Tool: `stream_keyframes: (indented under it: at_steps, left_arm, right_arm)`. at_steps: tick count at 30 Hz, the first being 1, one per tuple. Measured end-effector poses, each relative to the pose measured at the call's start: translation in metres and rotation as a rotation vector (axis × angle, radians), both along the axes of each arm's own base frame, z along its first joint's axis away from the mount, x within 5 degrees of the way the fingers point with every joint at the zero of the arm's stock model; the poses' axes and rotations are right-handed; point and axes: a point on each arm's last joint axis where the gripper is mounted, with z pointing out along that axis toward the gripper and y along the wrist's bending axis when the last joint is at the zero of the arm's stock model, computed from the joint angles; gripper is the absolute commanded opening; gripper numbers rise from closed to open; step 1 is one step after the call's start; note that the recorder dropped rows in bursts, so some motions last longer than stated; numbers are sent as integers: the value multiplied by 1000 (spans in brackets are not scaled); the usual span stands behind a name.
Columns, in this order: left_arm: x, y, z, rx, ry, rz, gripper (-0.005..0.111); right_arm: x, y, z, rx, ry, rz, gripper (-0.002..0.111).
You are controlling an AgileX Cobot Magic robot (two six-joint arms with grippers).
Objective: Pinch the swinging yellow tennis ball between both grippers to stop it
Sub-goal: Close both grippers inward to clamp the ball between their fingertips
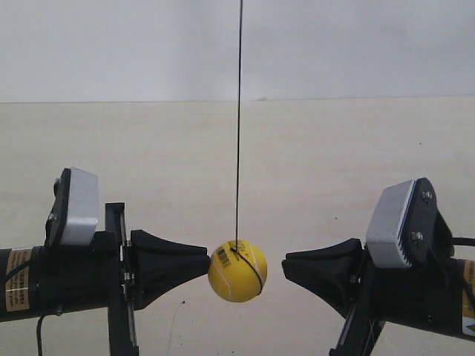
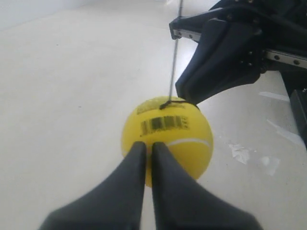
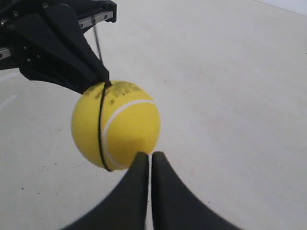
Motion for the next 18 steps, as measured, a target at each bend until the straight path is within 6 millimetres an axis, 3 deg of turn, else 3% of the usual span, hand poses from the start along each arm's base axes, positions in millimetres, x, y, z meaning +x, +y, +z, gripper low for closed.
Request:
stream_keyframes:
  at_steps: [18]
  left_arm:
    - [-2, 0, -1, 11, -2, -24, 5]
  right_arm:
    - [0, 0, 0, 1, 0, -2, 0]
